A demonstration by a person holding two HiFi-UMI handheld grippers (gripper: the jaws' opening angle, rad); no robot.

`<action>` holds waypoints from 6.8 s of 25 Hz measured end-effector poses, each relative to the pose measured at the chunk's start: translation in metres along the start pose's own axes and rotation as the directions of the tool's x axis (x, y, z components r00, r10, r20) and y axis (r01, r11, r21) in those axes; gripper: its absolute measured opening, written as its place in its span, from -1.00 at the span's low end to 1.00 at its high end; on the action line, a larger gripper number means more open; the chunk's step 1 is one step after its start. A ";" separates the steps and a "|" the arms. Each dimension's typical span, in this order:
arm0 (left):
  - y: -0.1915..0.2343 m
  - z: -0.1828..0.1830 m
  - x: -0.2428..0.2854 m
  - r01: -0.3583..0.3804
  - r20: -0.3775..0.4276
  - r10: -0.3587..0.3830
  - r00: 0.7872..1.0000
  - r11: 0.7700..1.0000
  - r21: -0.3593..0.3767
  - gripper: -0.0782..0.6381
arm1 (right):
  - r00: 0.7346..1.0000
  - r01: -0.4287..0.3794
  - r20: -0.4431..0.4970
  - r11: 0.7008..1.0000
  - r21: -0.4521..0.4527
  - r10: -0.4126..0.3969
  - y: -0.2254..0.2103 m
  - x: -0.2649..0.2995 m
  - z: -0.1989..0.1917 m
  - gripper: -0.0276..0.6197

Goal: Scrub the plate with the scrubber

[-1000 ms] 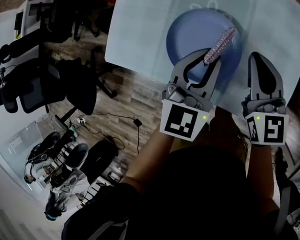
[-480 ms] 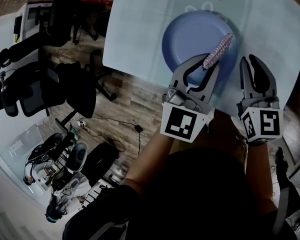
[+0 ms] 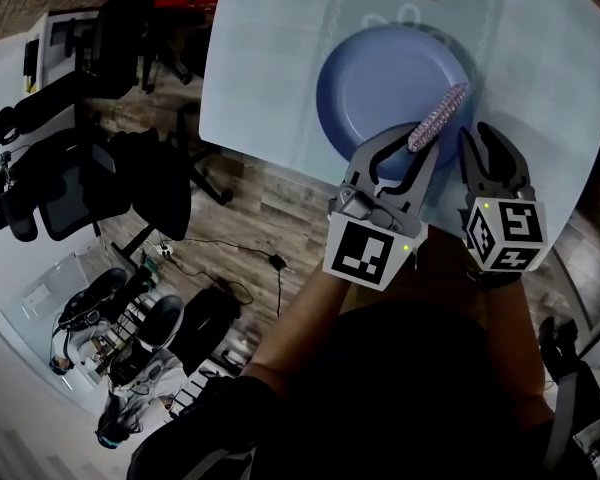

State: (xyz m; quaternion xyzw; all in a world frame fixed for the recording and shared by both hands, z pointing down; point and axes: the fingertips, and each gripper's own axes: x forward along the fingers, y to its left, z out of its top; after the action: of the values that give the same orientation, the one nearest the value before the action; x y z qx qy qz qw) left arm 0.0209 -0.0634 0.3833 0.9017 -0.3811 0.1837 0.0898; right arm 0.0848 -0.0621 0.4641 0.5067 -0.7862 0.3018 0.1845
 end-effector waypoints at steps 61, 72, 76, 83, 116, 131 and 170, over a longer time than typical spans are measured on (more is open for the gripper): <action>0.109 -0.004 0.066 -0.126 -0.065 0.126 0.990 0.992 0.014 -0.56 | 0.976 0.219 -0.014 0.972 0.082 -0.219 -0.032 0.031 0.030 -0.77; 0.140 -0.017 0.030 -0.206 -0.103 0.213 0.972 0.975 0.080 -0.56 | 0.971 0.239 -0.011 0.969 0.071 -0.238 -0.031 0.030 0.031 -0.77; 0.148 -0.022 0.015 -0.228 -0.120 0.239 0.964 0.969 0.095 -0.56 | 0.970 0.243 -0.012 0.968 0.065 -0.242 -0.029 0.031 0.031 -0.77; 0.148 -0.032 -0.005 -0.244 -0.144 0.257 0.956 0.964 0.100 -0.56 | 0.969 0.246 -0.012 0.967 0.059 -0.246 -0.029 0.031 0.029 -0.77; 0.050 -0.066 -0.067 -0.109 -0.216 0.092 0.972 0.992 -0.067 -0.56 | 0.972 0.233 -0.004 0.971 0.049 -0.233 -0.027 0.030 0.026 -0.77; -0.014 -0.059 -0.038 0.130 -0.202 -0.164 0.966 0.977 -0.169 -0.56 | 0.977 0.211 -0.005 0.976 0.054 -0.211 -0.029 0.030 0.028 -0.77; 0.042 -0.028 0.072 -0.006 -0.168 -0.007 0.986 0.997 -0.075 -0.56 | 0.992 0.127 -0.009 0.991 0.053 -0.126 -0.031 0.028 0.028 -0.77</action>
State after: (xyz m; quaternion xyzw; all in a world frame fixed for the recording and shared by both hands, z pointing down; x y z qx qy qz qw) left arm 0.0299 -0.1311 0.4388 0.8790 -0.3784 0.2447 0.1558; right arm 0.1017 -0.1097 0.4687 0.5595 -0.7436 0.3116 0.1919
